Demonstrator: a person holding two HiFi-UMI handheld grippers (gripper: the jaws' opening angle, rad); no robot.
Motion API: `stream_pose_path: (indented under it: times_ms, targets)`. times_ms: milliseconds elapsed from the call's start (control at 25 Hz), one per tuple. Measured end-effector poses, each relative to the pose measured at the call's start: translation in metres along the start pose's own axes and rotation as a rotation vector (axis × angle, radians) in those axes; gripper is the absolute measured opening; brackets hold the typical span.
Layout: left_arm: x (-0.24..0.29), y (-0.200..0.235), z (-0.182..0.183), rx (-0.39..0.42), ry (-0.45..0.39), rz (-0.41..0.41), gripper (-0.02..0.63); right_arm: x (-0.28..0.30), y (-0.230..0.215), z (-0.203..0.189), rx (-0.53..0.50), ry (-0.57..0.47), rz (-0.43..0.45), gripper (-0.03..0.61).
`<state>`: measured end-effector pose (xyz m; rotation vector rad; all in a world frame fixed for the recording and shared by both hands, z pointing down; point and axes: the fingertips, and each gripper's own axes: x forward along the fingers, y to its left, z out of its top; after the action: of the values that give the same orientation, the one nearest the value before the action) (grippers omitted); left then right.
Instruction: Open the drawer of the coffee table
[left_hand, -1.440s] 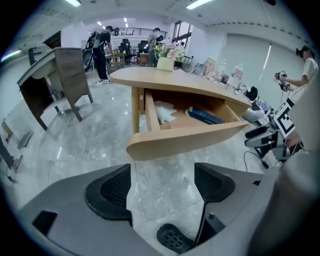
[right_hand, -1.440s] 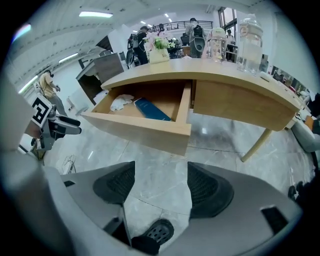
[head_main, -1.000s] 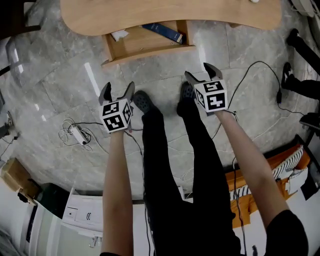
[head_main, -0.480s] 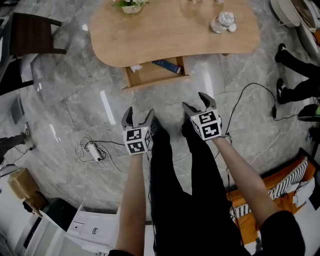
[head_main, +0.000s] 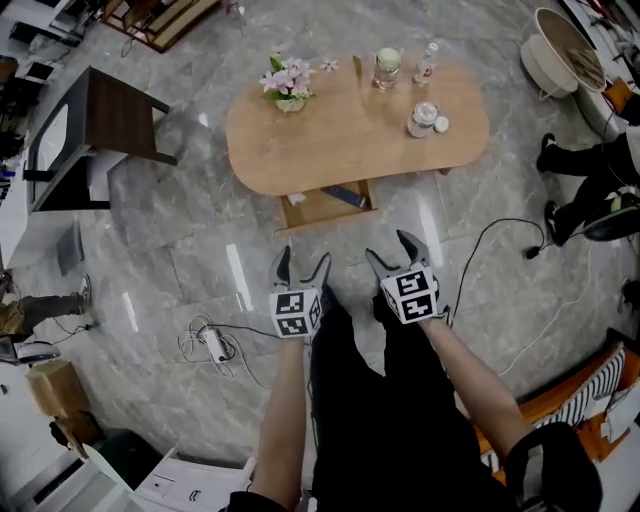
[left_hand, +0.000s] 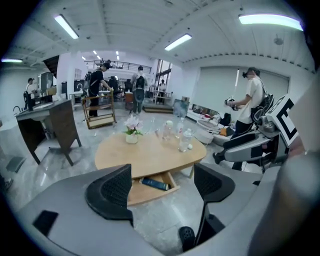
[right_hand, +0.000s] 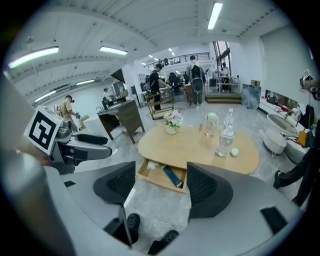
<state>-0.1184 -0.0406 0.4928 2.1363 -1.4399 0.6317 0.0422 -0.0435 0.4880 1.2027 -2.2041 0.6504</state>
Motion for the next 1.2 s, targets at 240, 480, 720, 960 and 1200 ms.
stream_pose_path:
  times_ms: [240, 480, 720, 960, 1200]
  targets:
    - [-0.055, -0.035, 0.058, 0.038, -0.113, -0.005, 0.4, -0.056, 0.012, 0.065, -0.073, -0.136, 0.01, 0.281]
    - [-0.117, -0.052, 0.111, 0.029, -0.253, 0.025, 0.367, -0.11, 0.021, 0.104, -0.137, -0.231, 0.022, 0.281]
    - [-0.163, -0.08, 0.162, 0.015, -0.414, 0.021, 0.317, -0.16, 0.033, 0.145, -0.212, -0.346, 0.067, 0.279]
    - [-0.203, -0.103, 0.192, 0.025, -0.515, 0.013, 0.261, -0.201, 0.054, 0.174, -0.263, -0.42, 0.127, 0.209]
    - [-0.231, -0.115, 0.203, 0.056, -0.56, 0.0, 0.15, -0.225, 0.061, 0.184, -0.248, -0.473, 0.142, 0.113]
